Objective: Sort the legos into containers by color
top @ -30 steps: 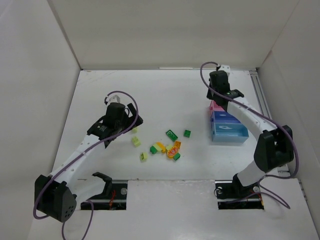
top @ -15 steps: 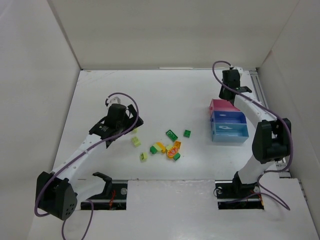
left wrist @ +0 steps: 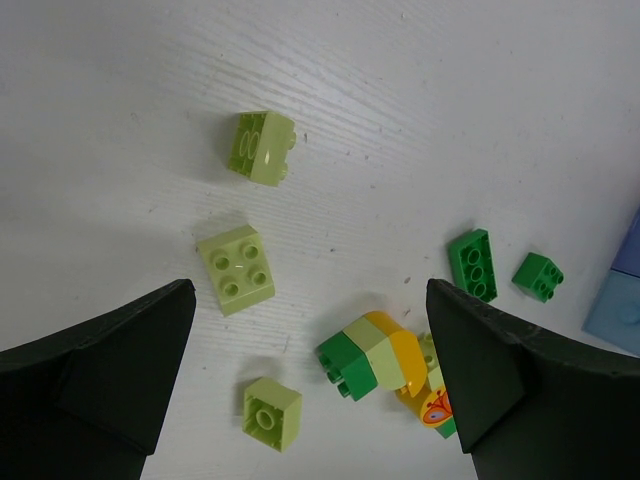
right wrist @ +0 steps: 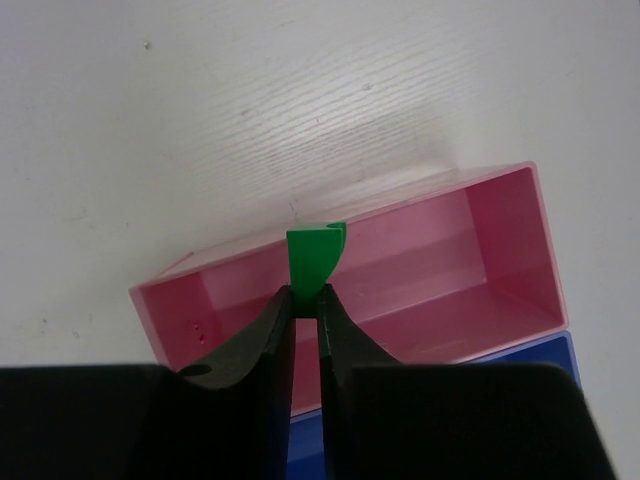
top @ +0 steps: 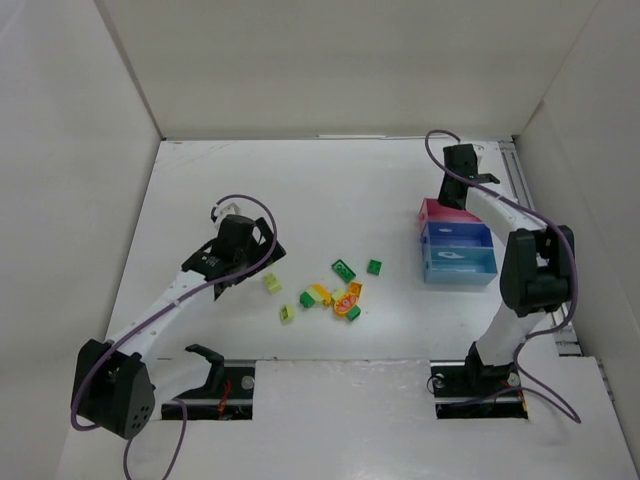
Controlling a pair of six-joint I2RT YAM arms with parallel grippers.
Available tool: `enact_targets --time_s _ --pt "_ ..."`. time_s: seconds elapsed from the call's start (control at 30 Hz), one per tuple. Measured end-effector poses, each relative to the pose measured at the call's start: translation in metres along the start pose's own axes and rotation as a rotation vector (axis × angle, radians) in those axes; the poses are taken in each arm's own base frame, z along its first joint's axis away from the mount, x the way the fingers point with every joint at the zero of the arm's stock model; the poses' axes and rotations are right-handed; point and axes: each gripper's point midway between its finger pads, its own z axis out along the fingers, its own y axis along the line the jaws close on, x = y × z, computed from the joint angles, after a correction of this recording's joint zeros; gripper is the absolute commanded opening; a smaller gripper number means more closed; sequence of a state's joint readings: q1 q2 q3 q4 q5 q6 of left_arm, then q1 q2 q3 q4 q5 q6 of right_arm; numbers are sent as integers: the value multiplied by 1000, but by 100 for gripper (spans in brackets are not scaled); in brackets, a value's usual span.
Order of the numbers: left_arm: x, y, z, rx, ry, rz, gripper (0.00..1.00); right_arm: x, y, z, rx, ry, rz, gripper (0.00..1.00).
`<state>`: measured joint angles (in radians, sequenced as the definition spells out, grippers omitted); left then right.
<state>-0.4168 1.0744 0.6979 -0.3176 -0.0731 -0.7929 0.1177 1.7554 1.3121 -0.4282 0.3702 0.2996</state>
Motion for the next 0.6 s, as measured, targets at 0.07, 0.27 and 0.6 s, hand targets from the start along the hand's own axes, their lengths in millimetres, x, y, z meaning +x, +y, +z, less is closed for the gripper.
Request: enact_targets --time_s 0.07,0.27,0.6 --pt "0 0 1 -1 1 -4 100 3 1 2 0 11 -1 20" --pt "1 0 3 -4 4 -10 100 6 0 0 0 20 10 48" --pt "3 1 10 -7 8 -9 100 2 8 -39 -64 -32 -41 70"
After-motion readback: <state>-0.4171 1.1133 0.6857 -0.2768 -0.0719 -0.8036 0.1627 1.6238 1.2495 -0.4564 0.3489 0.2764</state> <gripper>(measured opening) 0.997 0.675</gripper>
